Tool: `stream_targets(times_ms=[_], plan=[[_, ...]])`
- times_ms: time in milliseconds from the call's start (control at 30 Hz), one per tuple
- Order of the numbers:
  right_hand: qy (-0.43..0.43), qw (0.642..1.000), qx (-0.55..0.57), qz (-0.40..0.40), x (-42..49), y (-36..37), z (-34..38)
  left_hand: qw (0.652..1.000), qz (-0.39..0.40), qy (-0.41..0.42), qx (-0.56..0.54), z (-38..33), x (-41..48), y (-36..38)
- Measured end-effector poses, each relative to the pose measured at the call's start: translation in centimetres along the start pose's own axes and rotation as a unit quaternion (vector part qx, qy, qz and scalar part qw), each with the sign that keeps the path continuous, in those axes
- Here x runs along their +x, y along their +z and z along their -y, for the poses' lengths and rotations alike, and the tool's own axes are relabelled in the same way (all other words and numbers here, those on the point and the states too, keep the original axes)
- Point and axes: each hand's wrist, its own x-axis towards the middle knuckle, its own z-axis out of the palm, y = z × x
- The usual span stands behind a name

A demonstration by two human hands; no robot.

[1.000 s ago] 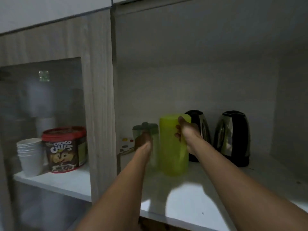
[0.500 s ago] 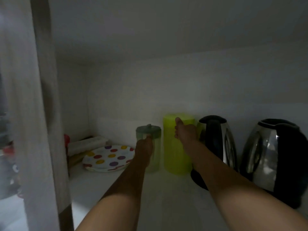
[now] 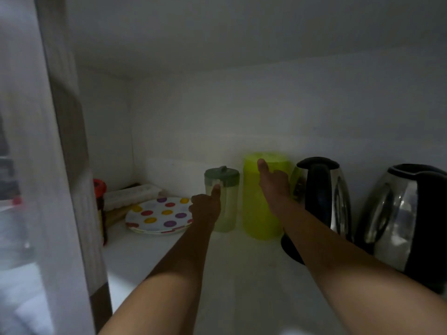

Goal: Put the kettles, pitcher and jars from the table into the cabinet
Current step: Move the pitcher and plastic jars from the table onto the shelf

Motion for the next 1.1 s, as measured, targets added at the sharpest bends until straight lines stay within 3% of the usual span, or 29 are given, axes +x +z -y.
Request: stream_targets(times_ms=[167,367,500,567,767,967,1100], plan=[[0.03,0.996,-0.086,-0.019,-2.4,-2.1,-0.6,0.999,-0.005,0.029,0.043,0.1,-3.9,-2.6],[0.002,0.993,-0.112,-0.023,-9.9,-5.7,-0.2,0.992,0.033,0.063,0.101,-1.2,-10.2,-5.5],[0.019,0.987,-0.14,-0.072,-17.0,-7.5,0.3,0.987,0.055,0.067,0.136,-1.5,-16.1,-8.3],[0.018,0.986,-0.144,-0.088,-21.6,-8.4,0.2,0.979,0.075,0.107,0.16,-0.8,-19.4,-10.0],[0.022,0.982,-0.176,-0.061,-35.4,-9.8,-0.7,0.967,0.103,0.164,0.167,2.4,-28.3,-15.7],[-0.024,0.983,-0.183,-0.018,-42.5,-8.7,2.8,0.962,0.02,0.202,0.182,3.1,-32.5,-24.4],[-0.053,0.983,-0.17,0.041,-46.9,-5.5,4.9,0.958,-0.044,0.183,0.216,4.8,-34.9,-31.0]])
